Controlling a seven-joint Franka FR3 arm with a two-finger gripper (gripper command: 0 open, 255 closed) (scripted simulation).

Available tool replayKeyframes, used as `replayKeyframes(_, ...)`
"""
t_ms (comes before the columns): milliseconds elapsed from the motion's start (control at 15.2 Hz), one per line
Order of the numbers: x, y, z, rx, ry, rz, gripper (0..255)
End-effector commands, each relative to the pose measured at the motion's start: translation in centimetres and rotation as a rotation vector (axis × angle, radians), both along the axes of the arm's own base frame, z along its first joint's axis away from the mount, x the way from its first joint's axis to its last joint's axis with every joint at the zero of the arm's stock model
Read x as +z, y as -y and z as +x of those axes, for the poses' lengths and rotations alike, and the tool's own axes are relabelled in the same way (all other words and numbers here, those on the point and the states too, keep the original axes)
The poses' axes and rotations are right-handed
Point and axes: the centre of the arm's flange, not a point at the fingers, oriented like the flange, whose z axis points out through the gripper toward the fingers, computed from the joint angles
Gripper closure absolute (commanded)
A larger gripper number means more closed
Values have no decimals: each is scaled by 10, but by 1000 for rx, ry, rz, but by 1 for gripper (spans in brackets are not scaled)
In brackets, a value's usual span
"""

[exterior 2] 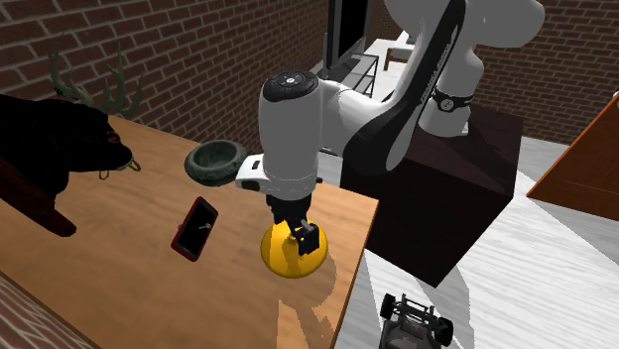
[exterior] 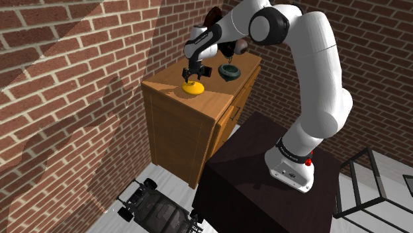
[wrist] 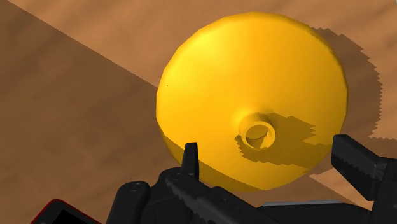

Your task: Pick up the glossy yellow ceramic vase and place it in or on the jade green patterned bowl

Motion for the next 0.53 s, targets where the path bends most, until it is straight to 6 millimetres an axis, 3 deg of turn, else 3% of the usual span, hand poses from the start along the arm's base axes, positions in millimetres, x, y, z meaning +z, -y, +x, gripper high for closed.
replayKeyframes(0,-1,0,0,0,1,0,0)
replayKeyframes(330,-1,0,0,0,0,0,0)
replayKeyframes(396,-1,0,0,0,0,0,255)
replayKeyframes(462,-1,0,0,0,0,0,255)
